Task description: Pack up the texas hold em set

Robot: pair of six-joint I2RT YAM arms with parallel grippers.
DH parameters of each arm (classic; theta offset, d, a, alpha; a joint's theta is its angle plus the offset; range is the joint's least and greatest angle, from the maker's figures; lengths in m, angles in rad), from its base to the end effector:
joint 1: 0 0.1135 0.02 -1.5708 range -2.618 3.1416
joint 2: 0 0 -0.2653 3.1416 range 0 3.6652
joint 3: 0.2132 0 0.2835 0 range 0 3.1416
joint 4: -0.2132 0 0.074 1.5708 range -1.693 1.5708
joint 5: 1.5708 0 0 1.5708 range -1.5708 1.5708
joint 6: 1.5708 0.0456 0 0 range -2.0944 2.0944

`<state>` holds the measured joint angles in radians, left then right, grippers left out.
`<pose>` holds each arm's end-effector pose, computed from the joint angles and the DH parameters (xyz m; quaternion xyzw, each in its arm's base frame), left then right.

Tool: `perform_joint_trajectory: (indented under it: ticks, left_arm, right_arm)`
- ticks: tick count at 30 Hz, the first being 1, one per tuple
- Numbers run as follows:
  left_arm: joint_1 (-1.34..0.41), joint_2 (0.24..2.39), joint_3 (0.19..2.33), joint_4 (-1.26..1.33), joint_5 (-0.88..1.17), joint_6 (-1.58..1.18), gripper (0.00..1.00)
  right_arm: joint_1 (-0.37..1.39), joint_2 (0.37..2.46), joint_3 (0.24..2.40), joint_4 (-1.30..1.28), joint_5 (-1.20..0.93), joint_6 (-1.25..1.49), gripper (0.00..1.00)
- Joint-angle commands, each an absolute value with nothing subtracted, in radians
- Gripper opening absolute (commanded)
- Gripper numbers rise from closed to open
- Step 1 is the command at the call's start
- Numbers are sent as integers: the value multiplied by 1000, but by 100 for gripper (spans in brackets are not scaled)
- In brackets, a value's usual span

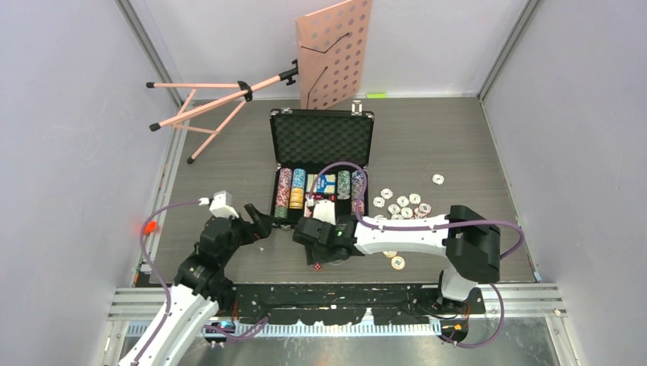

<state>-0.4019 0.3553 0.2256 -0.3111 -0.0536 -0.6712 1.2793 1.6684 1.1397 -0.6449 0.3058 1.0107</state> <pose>0.1499 -0.0611 0.1784 -0.1276 0.8347 -0.2541 0.4716 0.1168 0.3416 0.1812 -0.0999 0.9642 0.1159 0.2165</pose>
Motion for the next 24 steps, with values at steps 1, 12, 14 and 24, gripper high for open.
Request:
perform_joint_trajectory:
  ticks: [1, 12, 14, 24]
  left_arm:
    - [-403, 216, 210, -383, -286, -758, 90]
    - [-404, 161, 202, -435, -377, -821, 88]
    - [-403, 189, 208, -427, -373, -819, 88]
    - [-403, 196, 206, -413, -349, -804, 88]
  right_arm:
    - [1300, 1687, 1120, -497, 231, 890, 51]
    - [1319, 1756, 1133, -529, 158, 738, 48]
    - [1321, 1761, 1137, -552, 168, 722, 48]
    - [1321, 1769, 1137, -561, 179, 691, 44]
